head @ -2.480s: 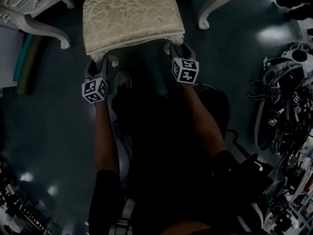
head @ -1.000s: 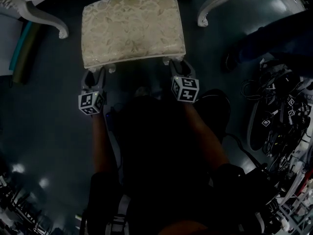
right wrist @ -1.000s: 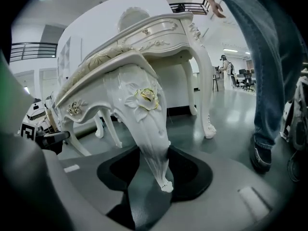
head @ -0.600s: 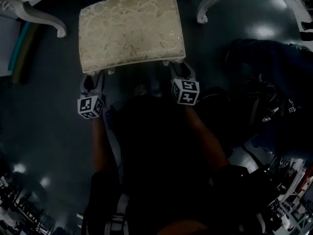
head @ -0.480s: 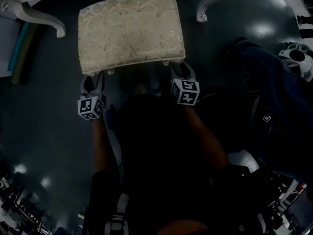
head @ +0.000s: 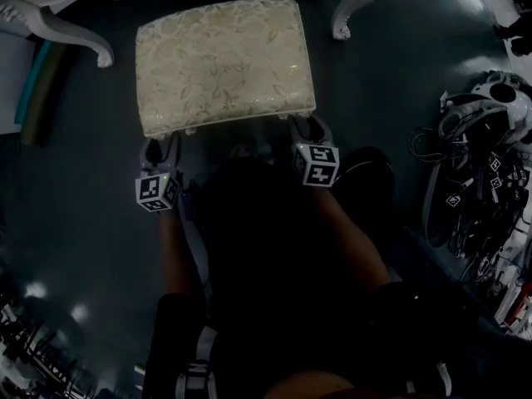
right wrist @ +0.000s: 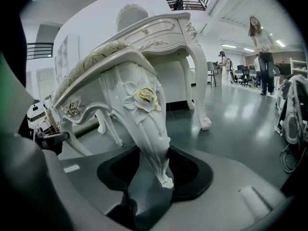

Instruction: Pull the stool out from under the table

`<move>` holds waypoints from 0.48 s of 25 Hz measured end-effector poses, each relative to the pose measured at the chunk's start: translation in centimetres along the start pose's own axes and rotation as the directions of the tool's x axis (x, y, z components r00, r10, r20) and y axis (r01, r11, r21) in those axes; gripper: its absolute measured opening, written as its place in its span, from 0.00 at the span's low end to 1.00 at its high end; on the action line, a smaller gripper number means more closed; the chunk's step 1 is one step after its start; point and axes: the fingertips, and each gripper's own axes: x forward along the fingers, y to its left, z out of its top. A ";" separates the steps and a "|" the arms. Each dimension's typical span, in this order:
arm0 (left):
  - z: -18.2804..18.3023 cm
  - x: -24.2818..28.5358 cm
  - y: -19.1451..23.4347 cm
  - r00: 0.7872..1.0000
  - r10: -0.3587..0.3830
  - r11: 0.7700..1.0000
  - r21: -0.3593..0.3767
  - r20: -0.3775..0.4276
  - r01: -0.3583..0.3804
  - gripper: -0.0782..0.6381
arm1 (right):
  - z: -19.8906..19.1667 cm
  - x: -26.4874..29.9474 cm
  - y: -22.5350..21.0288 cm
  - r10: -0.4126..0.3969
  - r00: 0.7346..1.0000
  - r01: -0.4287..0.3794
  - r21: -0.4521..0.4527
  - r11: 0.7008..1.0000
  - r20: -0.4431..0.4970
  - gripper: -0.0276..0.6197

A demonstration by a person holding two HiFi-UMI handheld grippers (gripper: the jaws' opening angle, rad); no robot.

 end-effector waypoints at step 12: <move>0.4 -0.9 -0.2 1.000 -0.008 0.999 -0.048 -0.003 0.008 0.44 | -0.5 -1.0 0.5 0.002 0.999 -0.002 -0.004 1.000 -0.035 0.35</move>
